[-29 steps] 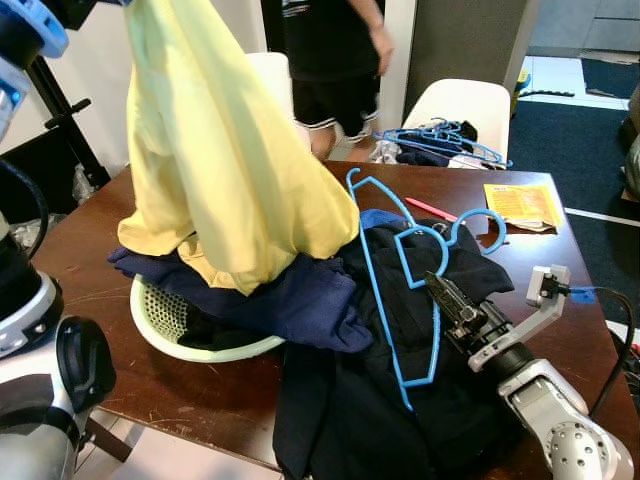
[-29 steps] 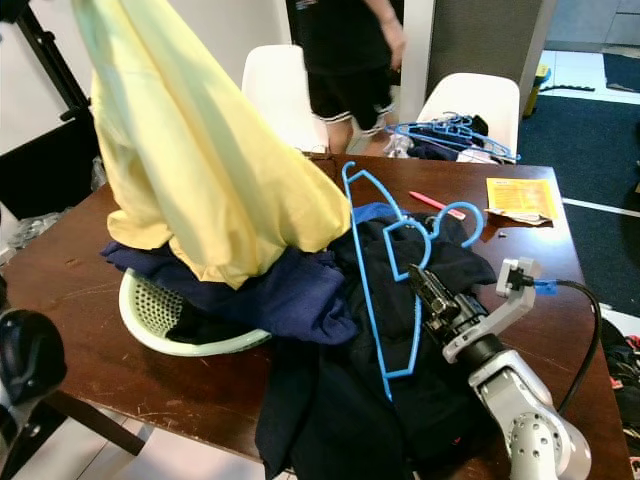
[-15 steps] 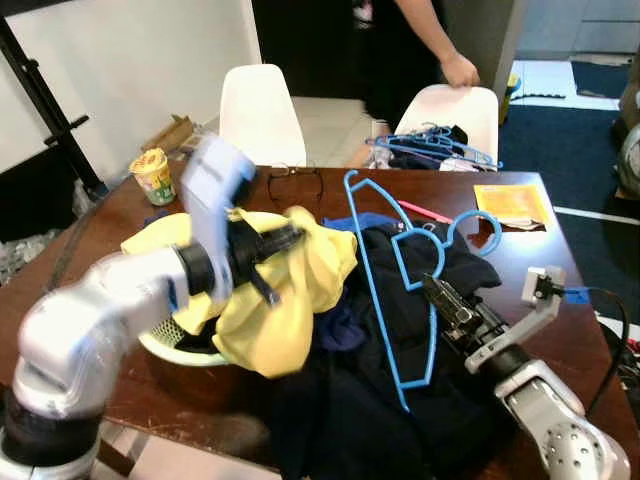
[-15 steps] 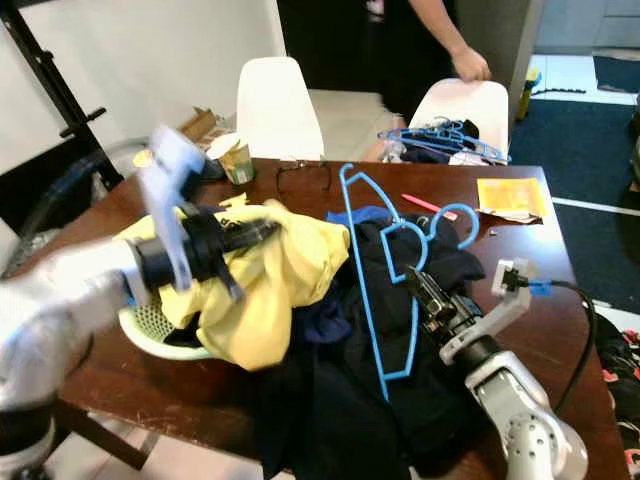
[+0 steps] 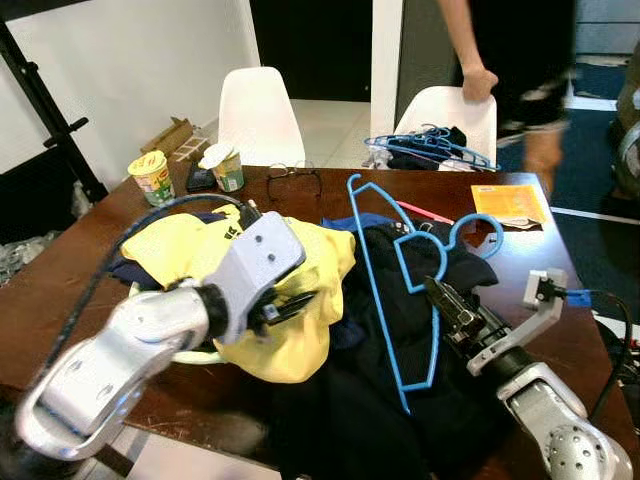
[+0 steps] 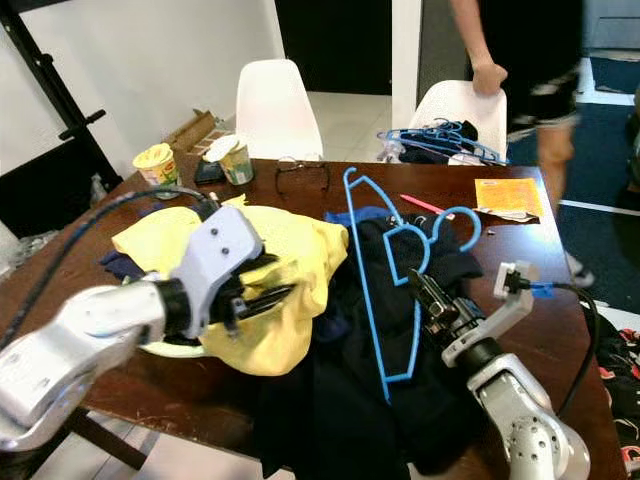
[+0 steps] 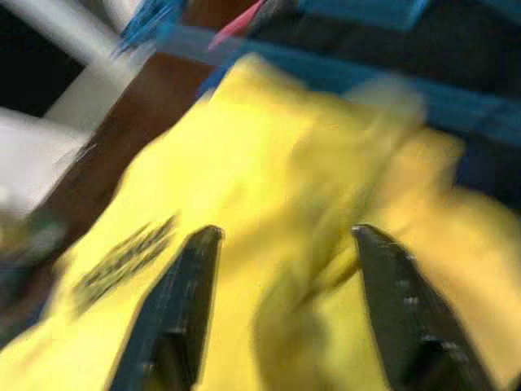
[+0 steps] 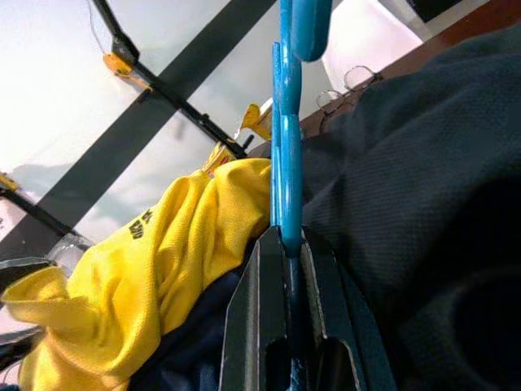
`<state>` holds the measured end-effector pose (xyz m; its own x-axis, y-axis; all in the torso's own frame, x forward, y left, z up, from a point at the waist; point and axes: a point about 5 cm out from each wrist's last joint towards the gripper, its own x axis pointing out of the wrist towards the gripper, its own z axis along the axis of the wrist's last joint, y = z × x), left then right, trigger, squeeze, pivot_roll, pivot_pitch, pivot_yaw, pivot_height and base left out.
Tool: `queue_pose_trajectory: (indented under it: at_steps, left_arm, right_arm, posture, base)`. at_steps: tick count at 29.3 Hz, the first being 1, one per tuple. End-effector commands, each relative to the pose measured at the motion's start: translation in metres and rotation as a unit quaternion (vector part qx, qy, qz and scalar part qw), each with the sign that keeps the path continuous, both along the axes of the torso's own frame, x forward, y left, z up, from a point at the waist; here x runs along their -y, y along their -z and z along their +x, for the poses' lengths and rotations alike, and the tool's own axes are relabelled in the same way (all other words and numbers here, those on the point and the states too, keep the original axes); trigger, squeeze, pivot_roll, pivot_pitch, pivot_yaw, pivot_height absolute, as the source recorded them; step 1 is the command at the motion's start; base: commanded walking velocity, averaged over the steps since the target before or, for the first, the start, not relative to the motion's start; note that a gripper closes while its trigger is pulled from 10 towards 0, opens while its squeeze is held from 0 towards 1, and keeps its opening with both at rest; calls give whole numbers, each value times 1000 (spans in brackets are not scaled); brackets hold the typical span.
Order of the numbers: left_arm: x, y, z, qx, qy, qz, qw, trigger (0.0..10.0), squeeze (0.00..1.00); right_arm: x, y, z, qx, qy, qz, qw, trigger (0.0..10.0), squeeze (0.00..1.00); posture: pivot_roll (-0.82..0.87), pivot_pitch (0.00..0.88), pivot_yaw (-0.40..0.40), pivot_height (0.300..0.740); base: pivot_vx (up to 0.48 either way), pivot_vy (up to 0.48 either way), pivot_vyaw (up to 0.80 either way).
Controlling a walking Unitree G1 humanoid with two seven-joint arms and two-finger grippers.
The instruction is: Hang hanger
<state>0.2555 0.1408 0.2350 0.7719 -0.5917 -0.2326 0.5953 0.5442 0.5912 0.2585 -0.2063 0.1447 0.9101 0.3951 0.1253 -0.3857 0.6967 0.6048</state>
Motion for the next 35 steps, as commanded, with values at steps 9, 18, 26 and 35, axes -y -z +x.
queue_pose_trajectory:
  at_steps: [9, 18, 26, 35]
  left_arm:
    - [-15, 8, -15, 17, -149, -37, 988, 10000, 1000]
    - [-2, 29, -19, -22, -141, -72, 987, 10000, 0]
    - [-7, 30, -18, -13, -166, -50, 985, 10000, 0]
    - [-53, 13, -15, 92, -322, 22, 942, 10000, 0]
  right_arm:
    - [-2, -1, -1, -5, -14, 3, 1000, 10000, 0]
    - [-2, -1, -1, -7, -17, 3, 1000, 10000, 0]
    - [-1, -1, -1, -7, -15, 3, 1000, 10000, 0]
    - [0, -4, 1, -7, -18, 1, 1000, 10000, 0]
  posture:
    - [-3, 66, 85, 740]
    - [-10, 67, 85, 740]
    - [-12, 67, 86, 740]
    - [-3, 58, 77, 740]
  base:
    - [0, 0, 0]
    - [0, 0, 0]
    - [0, 0, 0]
    - [0, 0, 0]
